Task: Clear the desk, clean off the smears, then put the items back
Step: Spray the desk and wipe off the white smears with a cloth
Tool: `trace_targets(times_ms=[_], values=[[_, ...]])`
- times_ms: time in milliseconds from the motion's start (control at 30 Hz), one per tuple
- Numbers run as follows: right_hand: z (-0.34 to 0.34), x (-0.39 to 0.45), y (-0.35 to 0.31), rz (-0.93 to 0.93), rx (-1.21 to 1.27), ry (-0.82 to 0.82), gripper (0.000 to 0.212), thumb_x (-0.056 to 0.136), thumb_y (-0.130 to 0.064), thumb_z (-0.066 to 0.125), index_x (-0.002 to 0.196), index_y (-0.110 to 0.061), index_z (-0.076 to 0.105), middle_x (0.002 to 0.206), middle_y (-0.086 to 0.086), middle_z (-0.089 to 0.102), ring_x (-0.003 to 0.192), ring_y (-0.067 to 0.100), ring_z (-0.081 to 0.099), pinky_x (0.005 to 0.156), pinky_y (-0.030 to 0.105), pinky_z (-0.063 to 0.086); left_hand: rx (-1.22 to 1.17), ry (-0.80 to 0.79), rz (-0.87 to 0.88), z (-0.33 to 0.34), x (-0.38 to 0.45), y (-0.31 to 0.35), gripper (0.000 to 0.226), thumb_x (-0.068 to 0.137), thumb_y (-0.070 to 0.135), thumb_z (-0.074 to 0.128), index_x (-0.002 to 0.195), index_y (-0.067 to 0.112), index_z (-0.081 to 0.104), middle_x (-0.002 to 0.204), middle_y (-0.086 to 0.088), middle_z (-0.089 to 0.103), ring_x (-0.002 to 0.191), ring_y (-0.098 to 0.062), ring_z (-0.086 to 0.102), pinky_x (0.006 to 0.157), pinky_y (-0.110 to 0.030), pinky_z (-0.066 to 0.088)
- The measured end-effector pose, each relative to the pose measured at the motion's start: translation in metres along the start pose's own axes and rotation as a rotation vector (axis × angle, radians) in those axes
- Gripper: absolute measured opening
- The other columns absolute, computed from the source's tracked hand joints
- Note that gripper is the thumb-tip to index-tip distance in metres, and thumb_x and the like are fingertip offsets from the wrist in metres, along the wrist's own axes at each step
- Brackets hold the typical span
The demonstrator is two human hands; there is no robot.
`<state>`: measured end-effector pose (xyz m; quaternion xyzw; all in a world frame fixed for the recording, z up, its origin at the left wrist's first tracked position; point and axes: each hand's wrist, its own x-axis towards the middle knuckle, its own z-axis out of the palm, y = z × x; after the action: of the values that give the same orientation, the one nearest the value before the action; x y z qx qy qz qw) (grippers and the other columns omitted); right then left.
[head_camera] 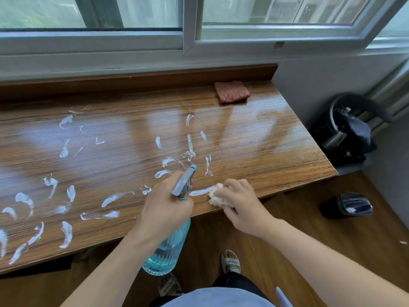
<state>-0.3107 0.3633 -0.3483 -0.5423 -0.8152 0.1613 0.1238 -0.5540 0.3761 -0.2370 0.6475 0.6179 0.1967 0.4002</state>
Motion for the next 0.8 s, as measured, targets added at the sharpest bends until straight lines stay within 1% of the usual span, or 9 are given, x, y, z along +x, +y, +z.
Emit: trace_targets(times_ms=[33, 100, 200, 300, 367, 500, 600, 667, 800], values=[[0.001, -0.004, -0.003, -0.033, -0.002, -0.025, 0.038, 0.091, -0.012, 0.059, 0.126, -0.026, 0.06, 0.131, 0.0, 0.047, 0.115, 0.021, 0.038, 0.097, 0.031, 0.032, -0.009, -0.001, 0.005, -0.001, 0.0, 0.0, 0.037, 0.087, -0.001, 0.06, 0.081, 0.032, 0.045, 0.066, 0.009, 0.041, 0.058, -0.012, 0.041, 0.053, -0.027, 0.031], [-0.006, 0.002, 0.004, 0.022, 0.009, 0.02, 0.036, 0.092, -0.009, 0.061, 0.126, -0.019, 0.064, 0.127, 0.005, 0.052, 0.113, 0.024, 0.042, 0.098, 0.033, 0.038, -0.013, -0.008, 0.015, -0.005, 0.0, 0.0, 0.037, 0.088, 0.0, 0.06, 0.081, 0.033, 0.045, 0.068, 0.011, 0.042, 0.061, -0.011, 0.043, 0.054, -0.026, 0.031], [-0.018, 0.02, 0.032, 0.261, -0.029, 0.242, 0.033, 0.089, -0.003, 0.066, 0.121, -0.01, 0.068, 0.123, 0.015, 0.056, 0.11, 0.033, 0.046, 0.093, 0.046, 0.047, 0.001, -0.013, 0.033, -0.01, 0.0, -0.002, 0.04, 0.088, 0.0, 0.06, 0.078, 0.033, 0.04, 0.068, 0.011, 0.039, 0.06, -0.01, 0.042, 0.053, -0.023, 0.028], [-0.018, 0.032, 0.041, 0.45, -0.138, 0.248, 0.033, 0.091, -0.007, 0.063, 0.123, -0.017, 0.067, 0.127, 0.013, 0.055, 0.109, 0.035, 0.044, 0.094, 0.046, 0.042, 0.002, -0.021, 0.036, -0.013, 0.001, -0.004, 0.04, 0.089, 0.0, 0.059, 0.077, 0.032, 0.039, 0.069, 0.011, 0.038, 0.06, -0.011, 0.04, 0.054, -0.025, 0.027], [-0.011, 0.031, 0.028, 0.408, -0.152, 0.211, 0.034, 0.091, -0.011, 0.062, 0.124, -0.021, 0.065, 0.13, 0.01, 0.052, 0.111, 0.033, 0.042, 0.093, 0.043, 0.037, 0.007, -0.02, 0.04, -0.014, 0.001, -0.005, 0.039, 0.089, 0.001, 0.06, 0.077, 0.032, 0.038, 0.069, 0.01, 0.038, 0.062, -0.012, 0.04, 0.055, -0.028, 0.028], [0.003, 0.005, -0.017, 0.077, -0.081, 0.026, 0.036, 0.089, -0.014, 0.057, 0.123, -0.028, 0.058, 0.128, 0.0, 0.046, 0.112, 0.023, 0.038, 0.095, 0.036, 0.036, 0.0, -0.019, 0.041, -0.013, 0.001, -0.008, 0.039, 0.088, 0.002, 0.06, 0.077, 0.032, 0.038, 0.07, 0.009, 0.039, 0.062, -0.013, 0.039, 0.055, -0.03, 0.028], [0.001, -0.009, -0.022, -0.043, -0.049, -0.033, 0.036, 0.091, -0.015, 0.057, 0.125, -0.028, 0.058, 0.126, -0.003, 0.045, 0.112, 0.02, 0.039, 0.096, 0.03, 0.036, -0.01, -0.017, 0.043, -0.012, 0.002, -0.008, 0.039, 0.087, 0.0, 0.059, 0.076, 0.031, 0.038, 0.07, 0.008, 0.038, 0.061, -0.014, 0.037, 0.055, -0.03, 0.027], [-0.006, -0.002, -0.01, -0.006, 0.042, 0.024, 0.033, 0.092, -0.013, 0.063, 0.125, -0.021, 0.064, 0.123, -0.001, 0.049, 0.112, 0.019, 0.043, 0.096, 0.029, 0.041, -0.009, -0.008, 0.044, -0.01, 0.005, -0.008, 0.039, 0.087, -0.001, 0.058, 0.076, 0.031, 0.039, 0.068, 0.008, 0.038, 0.06, -0.013, 0.037, 0.055, -0.03, 0.027], [-0.033, 0.048, 0.031, 0.158, 0.107, 0.263, 0.036, 0.09, -0.005, 0.071, 0.125, -0.011, 0.069, 0.123, 0.006, 0.057, 0.118, 0.021, 0.045, 0.099, 0.034, 0.044, -0.024, 0.033, 0.011, -0.006, 0.011, -0.005, 0.032, 0.088, 0.001, 0.057, 0.082, 0.031, 0.046, 0.062, 0.013, 0.04, 0.056, -0.008, 0.04, 0.051, -0.023, 0.027]])
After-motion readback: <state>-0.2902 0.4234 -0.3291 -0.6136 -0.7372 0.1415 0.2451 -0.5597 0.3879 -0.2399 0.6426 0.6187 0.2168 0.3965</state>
